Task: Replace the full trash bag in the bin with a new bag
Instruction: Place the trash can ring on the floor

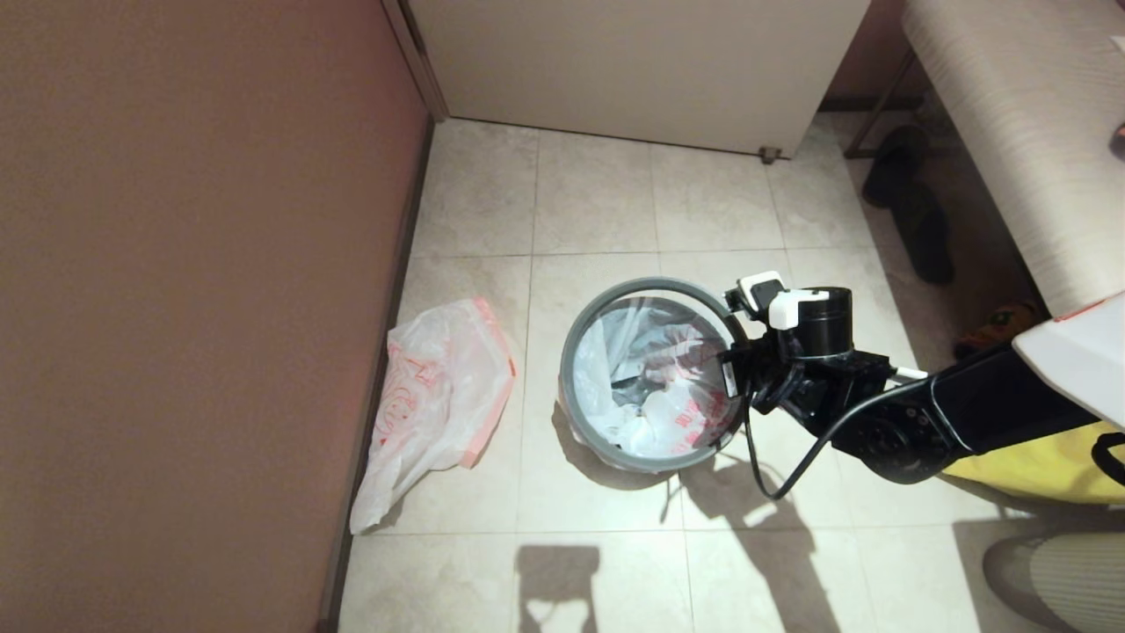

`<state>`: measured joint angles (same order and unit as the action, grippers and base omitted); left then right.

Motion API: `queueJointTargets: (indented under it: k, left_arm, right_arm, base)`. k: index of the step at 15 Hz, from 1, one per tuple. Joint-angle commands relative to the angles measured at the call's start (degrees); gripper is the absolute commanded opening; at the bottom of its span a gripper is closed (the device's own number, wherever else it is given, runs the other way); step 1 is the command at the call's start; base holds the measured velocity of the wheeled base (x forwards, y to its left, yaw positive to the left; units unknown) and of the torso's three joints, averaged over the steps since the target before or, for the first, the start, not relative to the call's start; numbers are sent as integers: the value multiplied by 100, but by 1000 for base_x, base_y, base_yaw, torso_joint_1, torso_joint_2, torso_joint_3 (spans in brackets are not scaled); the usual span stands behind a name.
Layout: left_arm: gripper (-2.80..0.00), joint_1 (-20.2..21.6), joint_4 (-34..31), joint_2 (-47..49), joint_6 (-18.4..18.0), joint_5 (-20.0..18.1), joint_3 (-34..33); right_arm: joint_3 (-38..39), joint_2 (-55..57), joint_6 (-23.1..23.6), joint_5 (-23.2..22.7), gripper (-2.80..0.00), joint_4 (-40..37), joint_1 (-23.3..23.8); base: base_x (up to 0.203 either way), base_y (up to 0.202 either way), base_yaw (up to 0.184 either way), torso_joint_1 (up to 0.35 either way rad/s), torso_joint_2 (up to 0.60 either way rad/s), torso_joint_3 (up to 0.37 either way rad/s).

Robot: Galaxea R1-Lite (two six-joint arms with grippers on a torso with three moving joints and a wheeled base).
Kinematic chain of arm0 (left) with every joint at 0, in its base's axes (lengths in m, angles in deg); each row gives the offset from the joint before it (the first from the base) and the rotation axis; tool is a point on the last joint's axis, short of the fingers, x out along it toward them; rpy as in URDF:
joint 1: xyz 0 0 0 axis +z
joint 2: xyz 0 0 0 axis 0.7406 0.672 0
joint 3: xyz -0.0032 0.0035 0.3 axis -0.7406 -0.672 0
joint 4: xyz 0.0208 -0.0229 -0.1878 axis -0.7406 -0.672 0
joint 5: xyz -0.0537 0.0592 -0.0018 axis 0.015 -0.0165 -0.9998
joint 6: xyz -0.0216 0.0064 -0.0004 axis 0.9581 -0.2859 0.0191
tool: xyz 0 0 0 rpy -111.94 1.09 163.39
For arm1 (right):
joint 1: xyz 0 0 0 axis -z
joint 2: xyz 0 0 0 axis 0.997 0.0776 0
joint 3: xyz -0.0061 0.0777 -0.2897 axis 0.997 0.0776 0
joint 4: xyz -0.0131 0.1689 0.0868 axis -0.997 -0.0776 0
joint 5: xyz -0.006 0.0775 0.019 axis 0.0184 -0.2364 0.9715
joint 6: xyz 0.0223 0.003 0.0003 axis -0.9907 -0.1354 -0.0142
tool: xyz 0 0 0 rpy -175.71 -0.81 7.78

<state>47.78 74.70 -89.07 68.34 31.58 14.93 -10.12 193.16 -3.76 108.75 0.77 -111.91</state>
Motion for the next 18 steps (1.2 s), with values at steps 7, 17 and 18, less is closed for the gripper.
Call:
queueJointTargets:
  k: [7, 17, 18]
  left_arm:
    - [-280, 0, 0, -2, 3, 2, 0]
    - [-280, 0, 0, -2, 3, 2, 0]
    - [-280, 0, 0, -2, 3, 2, 0]
  right_arm:
    - [225, -2153, -1126, 34, -280, -2042, -299]
    - [1429, -3920, -2231, -594, -280, -3934, 2026]
    - [1533, -3867, -2187, -681, -280, -3933, 2347]
  base:
    - [0, 0, 0, 0, 0, 0]
    - [0, 0, 0, 0, 0, 0]
    - [0, 0, 0, 0, 0, 0]
